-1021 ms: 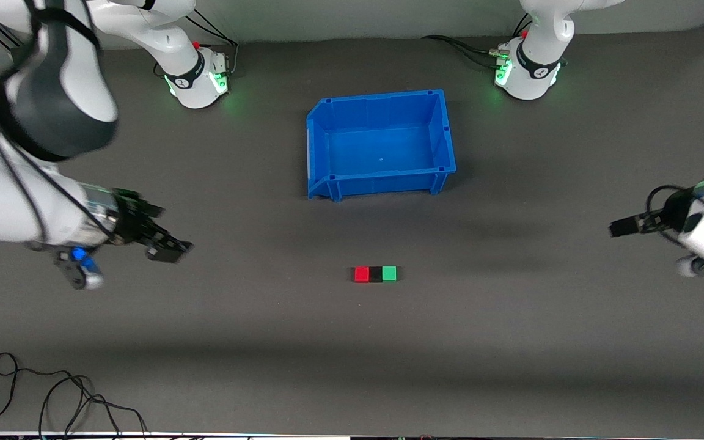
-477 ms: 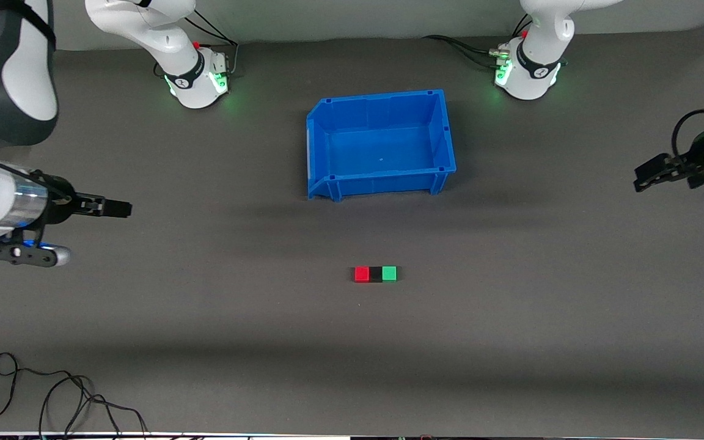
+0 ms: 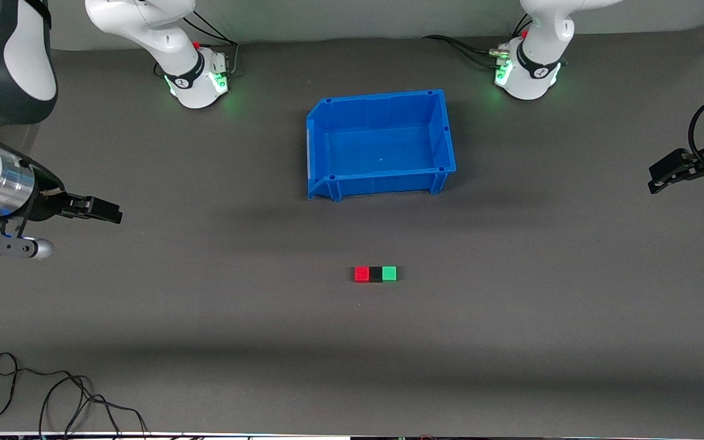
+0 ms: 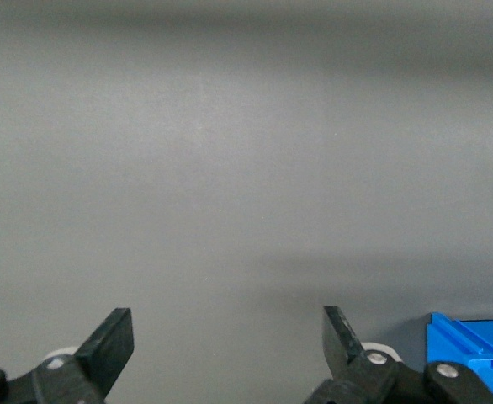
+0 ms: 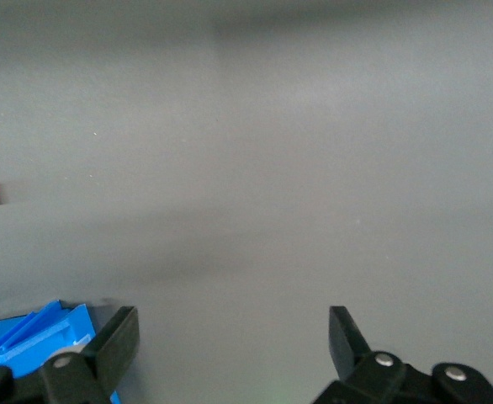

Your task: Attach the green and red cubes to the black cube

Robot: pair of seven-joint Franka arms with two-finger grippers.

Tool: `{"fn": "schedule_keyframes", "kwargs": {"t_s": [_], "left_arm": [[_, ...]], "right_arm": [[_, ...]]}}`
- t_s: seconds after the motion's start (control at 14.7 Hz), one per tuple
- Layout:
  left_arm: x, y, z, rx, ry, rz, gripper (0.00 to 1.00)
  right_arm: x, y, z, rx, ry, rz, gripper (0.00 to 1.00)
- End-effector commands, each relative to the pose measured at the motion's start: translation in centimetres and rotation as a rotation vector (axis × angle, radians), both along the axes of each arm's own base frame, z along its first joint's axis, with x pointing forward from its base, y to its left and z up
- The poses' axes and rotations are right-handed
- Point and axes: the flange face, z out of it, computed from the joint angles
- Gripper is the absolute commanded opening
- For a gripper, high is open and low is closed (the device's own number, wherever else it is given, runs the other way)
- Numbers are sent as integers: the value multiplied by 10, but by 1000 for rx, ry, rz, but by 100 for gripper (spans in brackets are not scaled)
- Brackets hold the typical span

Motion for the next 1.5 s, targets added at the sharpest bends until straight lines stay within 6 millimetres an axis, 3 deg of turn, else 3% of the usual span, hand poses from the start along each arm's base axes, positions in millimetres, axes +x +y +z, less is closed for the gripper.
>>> {"fn": "schedule_keyframes", "kwargs": {"t_s": [0.0, 0.27, 0.34, 0.54, 0.75, 0.95, 1.23, 1.43], "left_arm": [[20, 1, 10, 10, 48, -15, 100], [21, 2, 14, 3, 66, -3, 100], [21, 2, 14, -6, 64, -2, 100], [9, 4, 16, -38, 64, 9, 100], [1, -1, 22, -39, 53, 27, 100], [4, 2, 3, -39, 62, 29, 100], [2, -4, 0, -39, 68, 43, 100], [2, -4, 1, -39, 68, 49, 100]], "right_arm": [[-11, -6, 3, -25, -65, 88, 100], [-11, -16, 5, -46, -68, 119, 100], [-10, -30, 6, -44, -67, 96, 100], [-15, -48, 13, -24, -69, 74, 100], [-26, -46, 18, -17, -68, 72, 100], [-44, -58, 18, -19, -83, 47, 100], [-57, -56, 38, -17, -116, 47, 100], [-58, -56, 39, -8, -117, 41, 100]]}}
